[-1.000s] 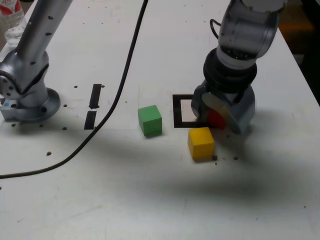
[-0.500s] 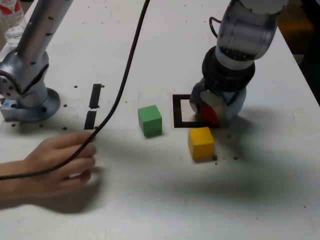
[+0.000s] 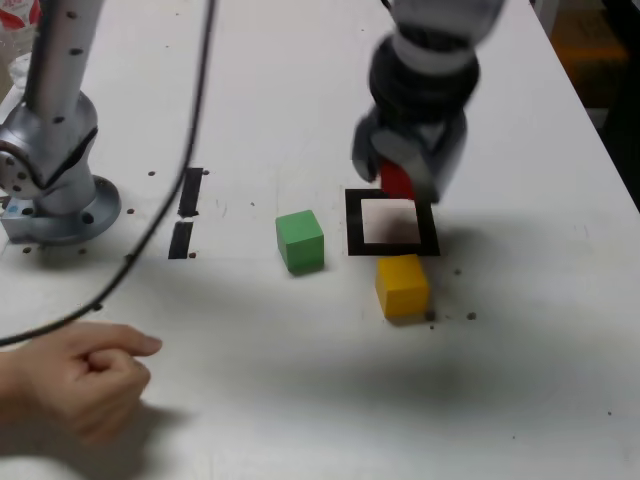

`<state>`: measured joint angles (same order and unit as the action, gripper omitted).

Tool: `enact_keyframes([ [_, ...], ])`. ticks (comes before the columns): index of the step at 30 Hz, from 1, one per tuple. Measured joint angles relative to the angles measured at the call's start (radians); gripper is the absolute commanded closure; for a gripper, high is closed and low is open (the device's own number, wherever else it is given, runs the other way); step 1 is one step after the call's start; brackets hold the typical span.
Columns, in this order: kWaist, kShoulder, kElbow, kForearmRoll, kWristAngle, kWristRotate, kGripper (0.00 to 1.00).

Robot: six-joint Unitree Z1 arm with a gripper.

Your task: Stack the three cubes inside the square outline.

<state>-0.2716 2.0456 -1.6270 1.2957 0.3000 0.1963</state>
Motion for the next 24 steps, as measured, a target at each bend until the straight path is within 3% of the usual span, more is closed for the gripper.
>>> enact_keyframes([
  [7, 0.000, -0.057, 0.034, 0.019, -0.036, -0.103, 0.84],
  [9, 0.000, -0.057, 0.038, 0.019, -0.056, -0.134, 0.84],
  [11, 0.002, -0.057, 0.048, 0.014, -0.099, -0.207, 0.84],
  [14, 0.006, -0.054, 0.052, 0.004, -0.121, -0.244, 0.83],
  [22, 0.028, -0.032, 0.084, -0.071, -0.178, -0.336, 0.83],
  [24, 0.039, -0.028, 0.112, -0.127, -0.202, -0.353, 0.83],
])
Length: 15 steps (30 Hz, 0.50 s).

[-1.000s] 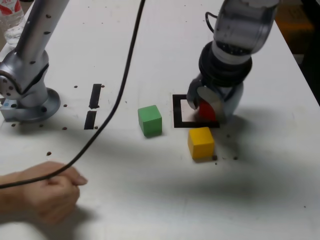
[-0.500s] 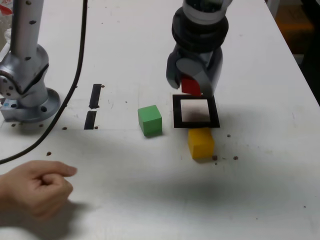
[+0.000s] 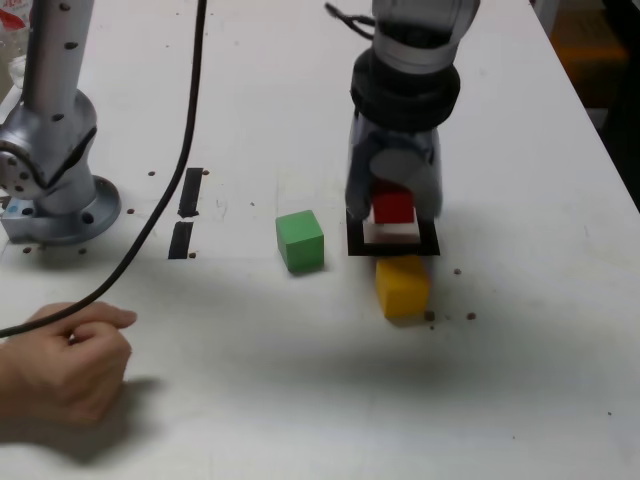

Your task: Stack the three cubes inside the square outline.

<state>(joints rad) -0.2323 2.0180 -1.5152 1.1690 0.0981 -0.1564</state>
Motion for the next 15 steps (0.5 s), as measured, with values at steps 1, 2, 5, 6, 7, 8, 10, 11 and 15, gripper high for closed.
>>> enact_keyframes([
  [1, 0.006, 0.005, 0.017, -0.027, -0.009, -0.007, 0.83],
  [2, 0.011, 0.011, 0.030, -0.050, -0.016, -0.013, 0.83],
  [5, 0.025, 0.020, 0.051, -0.070, -0.019, -0.020, 0.83],
  [6, 0.029, 0.020, 0.059, -0.073, -0.019, -0.022, 0.83],
  [7, 0.033, 0.020, 0.067, -0.077, -0.018, -0.022, 0.83],
  [8, 0.037, 0.020, 0.074, -0.082, -0.018, -0.022, 0.83],
  [10, 0.044, 0.020, 0.084, -0.089, -0.016, -0.022, 0.82],
  [11, 0.048, 0.020, 0.088, -0.093, -0.013, -0.022, 0.82],
  [15, 0.053, 0.020, 0.099, -0.104, -0.001, -0.022, 0.81],
])
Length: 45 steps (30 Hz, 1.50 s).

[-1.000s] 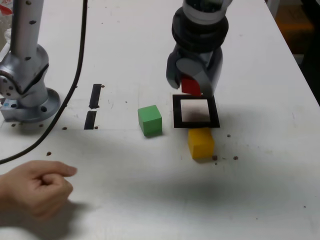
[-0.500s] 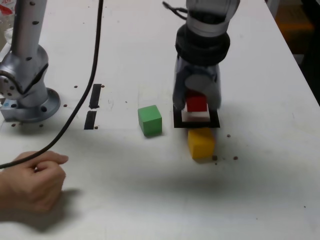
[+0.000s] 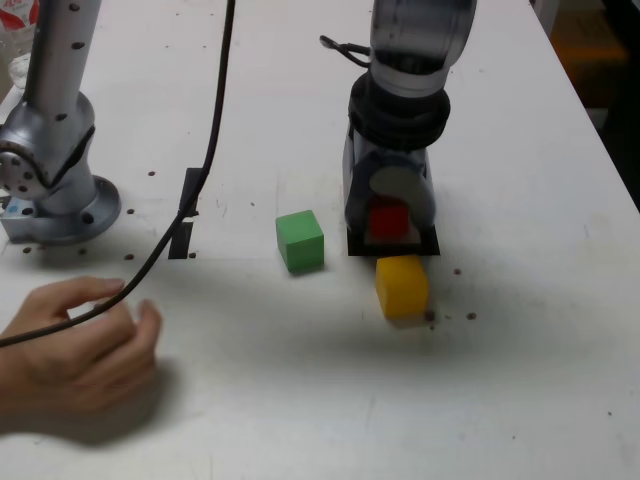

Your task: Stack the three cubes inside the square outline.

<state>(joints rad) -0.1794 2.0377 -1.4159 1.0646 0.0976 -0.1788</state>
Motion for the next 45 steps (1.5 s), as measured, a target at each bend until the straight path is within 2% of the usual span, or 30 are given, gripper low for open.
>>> enact_keyframes([
  [5, 0.003, 0.002, 0.012, -0.018, 0.026, 0.000, 0.75],
  [11, 0.003, 0.004, 0.021, -0.023, 0.038, 0.000, 0.62],
  [22, 0.003, 0.013, 0.037, -0.033, 0.026, 0.015, 0.26],
  [32, 0.003, 0.013, 0.031, -0.033, 0.022, 0.019, 0.20],
  [38, 0.003, 0.000, 0.031, -0.006, 0.047, 0.007, 0.20],
  [45, 0.003, -0.080, 0.032, 0.064, 0.073, -0.007, 0.20],
])
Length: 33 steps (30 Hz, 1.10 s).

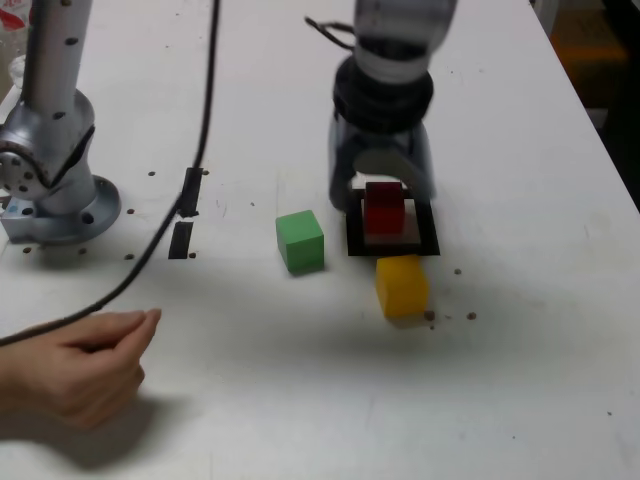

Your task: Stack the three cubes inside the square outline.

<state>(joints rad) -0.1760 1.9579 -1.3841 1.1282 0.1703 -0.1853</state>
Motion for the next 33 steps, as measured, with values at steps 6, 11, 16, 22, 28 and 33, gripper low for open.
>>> enact_keyframes([
  [6, -0.015, -0.086, 0.008, 0.062, 0.018, -0.029, 0.20],
  [11, -0.043, -0.176, 0.012, 0.143, 0.018, -0.068, 0.20],
  [16, -0.084, -0.236, 0.037, 0.196, -0.001, -0.127, 0.19],
  [22, -0.147, -0.280, 0.085, 0.201, -0.037, -0.227, 0.10],
  [28, -0.205, -0.295, 0.074, 0.181, -0.034, -0.238, 0.10],
  [33, -0.262, -0.288, 0.060, 0.132, -0.026, -0.186, 0.10],
])
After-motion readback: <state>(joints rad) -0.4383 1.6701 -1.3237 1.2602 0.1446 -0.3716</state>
